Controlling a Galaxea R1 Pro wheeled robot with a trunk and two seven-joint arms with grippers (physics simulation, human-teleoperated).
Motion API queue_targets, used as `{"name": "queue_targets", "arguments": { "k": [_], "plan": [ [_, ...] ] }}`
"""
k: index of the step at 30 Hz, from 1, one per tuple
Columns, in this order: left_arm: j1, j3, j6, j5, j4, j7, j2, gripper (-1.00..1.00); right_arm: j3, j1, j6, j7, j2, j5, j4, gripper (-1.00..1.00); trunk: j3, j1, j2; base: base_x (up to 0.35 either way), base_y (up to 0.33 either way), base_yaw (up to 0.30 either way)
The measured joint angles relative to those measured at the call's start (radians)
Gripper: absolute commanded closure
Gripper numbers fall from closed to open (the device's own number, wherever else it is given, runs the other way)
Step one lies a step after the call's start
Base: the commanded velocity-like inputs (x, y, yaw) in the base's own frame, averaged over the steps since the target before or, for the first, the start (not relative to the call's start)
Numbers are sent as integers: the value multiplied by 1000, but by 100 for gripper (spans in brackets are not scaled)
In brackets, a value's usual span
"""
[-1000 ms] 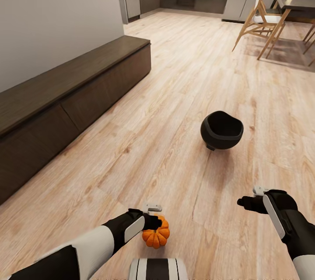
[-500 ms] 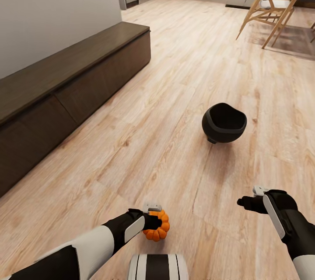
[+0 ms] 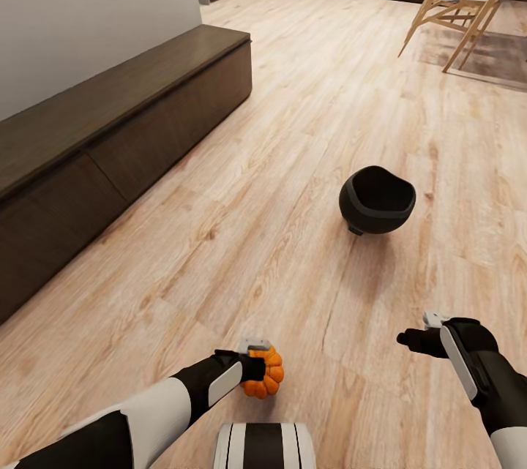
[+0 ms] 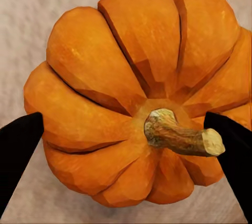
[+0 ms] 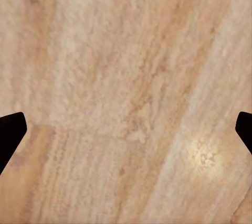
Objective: Place each of the two pumpkins and all three candles from the living room inside a cabinet in the living room (use any cabinet), then make sure every cabinet is closed, and position the cauldron so it is next to a table in the living room.
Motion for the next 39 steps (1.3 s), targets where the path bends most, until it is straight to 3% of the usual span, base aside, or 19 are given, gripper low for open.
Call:
{"name": "queue_targets", "arguments": {
  "k": [32,39],
  "plan": [
    [0,0,-7,9,-1,-1,0,100,0,0,0,-1,1,0,0,-100,0,0,0,0,0,0],
    [0,-1,-4,-1,0,1,0,100,0,0,-1,-1,0,0,3,-100,27,-3,2,0,0,0]
  ]
}}
